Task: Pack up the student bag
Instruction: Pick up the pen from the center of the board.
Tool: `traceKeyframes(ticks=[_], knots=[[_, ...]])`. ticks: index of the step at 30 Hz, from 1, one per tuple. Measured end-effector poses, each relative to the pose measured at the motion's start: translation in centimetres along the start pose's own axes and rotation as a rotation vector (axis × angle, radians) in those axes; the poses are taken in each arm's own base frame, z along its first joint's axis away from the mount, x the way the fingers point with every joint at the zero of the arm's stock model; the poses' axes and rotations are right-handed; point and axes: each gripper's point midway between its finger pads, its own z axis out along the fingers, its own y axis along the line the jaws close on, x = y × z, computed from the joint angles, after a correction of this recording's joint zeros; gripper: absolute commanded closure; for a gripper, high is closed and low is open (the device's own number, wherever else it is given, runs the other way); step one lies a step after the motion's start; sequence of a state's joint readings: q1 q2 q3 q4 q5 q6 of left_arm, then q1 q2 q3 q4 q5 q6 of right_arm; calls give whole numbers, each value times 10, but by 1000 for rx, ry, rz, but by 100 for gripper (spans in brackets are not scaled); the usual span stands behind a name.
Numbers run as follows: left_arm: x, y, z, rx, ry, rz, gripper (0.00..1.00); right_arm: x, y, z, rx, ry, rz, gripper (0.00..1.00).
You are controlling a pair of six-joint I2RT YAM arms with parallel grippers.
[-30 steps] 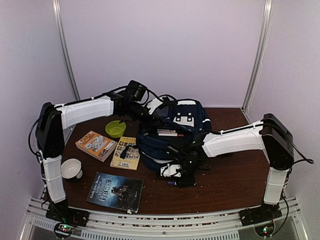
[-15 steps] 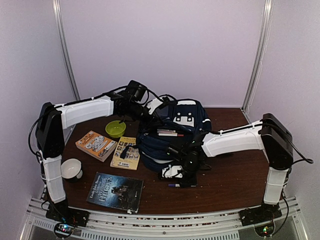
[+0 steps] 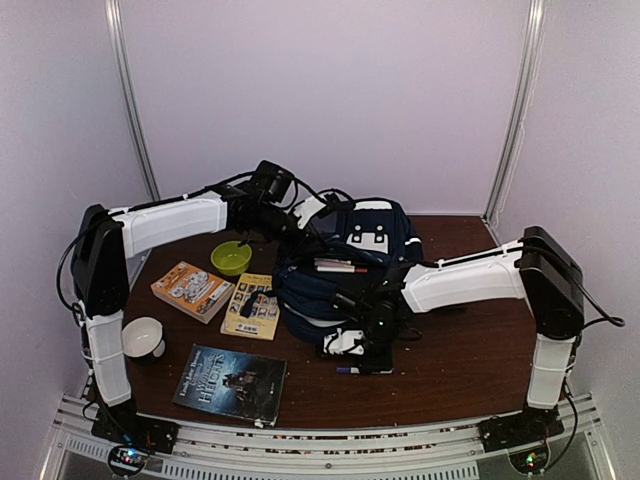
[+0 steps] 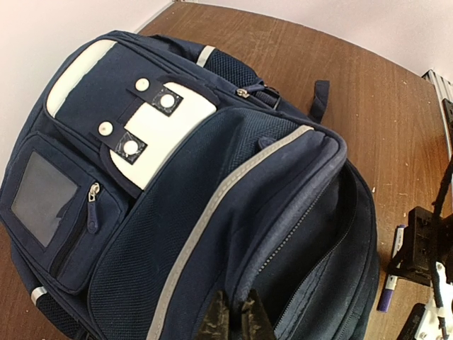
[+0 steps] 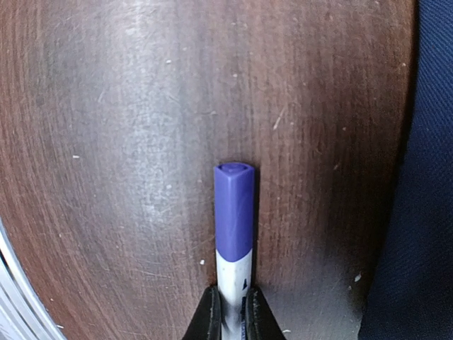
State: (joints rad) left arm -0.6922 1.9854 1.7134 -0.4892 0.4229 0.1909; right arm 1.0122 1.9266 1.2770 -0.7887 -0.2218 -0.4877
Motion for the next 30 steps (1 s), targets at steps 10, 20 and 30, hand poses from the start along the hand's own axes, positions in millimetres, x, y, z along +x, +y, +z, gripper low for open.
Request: traceKeyframes(ticks=[10, 20, 30], knots=[[0, 1, 0, 2, -1, -8, 96, 4, 3, -11, -3, 8, -22, 97], [0, 1, -1, 3, -2, -10, 96, -46, -33, -108, 173, -192, -92, 96], [0, 0, -1, 6, -3, -13, 96, -63, -105, -153, 467, -234, -102, 96]])
